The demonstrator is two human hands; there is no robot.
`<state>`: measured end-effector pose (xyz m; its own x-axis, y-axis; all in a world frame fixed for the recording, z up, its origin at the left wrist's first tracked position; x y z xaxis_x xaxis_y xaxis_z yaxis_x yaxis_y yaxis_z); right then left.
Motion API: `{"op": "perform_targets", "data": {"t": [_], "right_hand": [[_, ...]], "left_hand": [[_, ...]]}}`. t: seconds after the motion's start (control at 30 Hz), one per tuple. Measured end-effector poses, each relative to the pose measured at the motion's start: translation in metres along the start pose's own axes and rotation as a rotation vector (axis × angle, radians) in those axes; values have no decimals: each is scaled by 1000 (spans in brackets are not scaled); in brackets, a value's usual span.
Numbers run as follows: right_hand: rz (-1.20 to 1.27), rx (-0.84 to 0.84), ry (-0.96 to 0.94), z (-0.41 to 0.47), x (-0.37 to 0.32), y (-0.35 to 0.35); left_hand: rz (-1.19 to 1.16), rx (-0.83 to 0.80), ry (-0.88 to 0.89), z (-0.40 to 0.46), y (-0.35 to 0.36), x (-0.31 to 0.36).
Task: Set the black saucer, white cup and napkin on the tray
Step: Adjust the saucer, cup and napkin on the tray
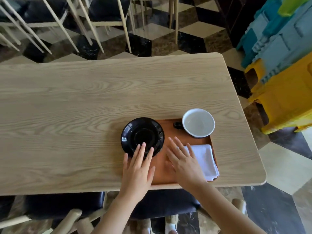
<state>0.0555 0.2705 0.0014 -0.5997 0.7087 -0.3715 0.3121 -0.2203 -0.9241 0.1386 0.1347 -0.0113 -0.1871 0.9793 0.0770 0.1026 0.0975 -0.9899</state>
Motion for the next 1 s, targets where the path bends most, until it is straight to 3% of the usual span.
{"op": "perform_targets", "data": {"t": [0.23, 1.0], "right_hand": [[-35, -127, -35, 17, -25, 20], [-18, -89, -42, -26, -31, 28]], "left_hand": [[44, -87, 20, -16, 9, -46], [-33, -74, 73, -53, 17, -40]]}}
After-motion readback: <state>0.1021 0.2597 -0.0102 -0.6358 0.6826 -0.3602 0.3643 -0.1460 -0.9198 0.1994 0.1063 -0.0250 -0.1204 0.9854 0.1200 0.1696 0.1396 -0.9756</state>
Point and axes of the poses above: each hand's wrist, its own z-axis towards the middle knuckle, its own y-axis out of the palm, x = y × z, the point moved 4 cm from there along z, towards the middle knuckle, and after that the axes turned 9 degrees about z, right-handed, at the moved point
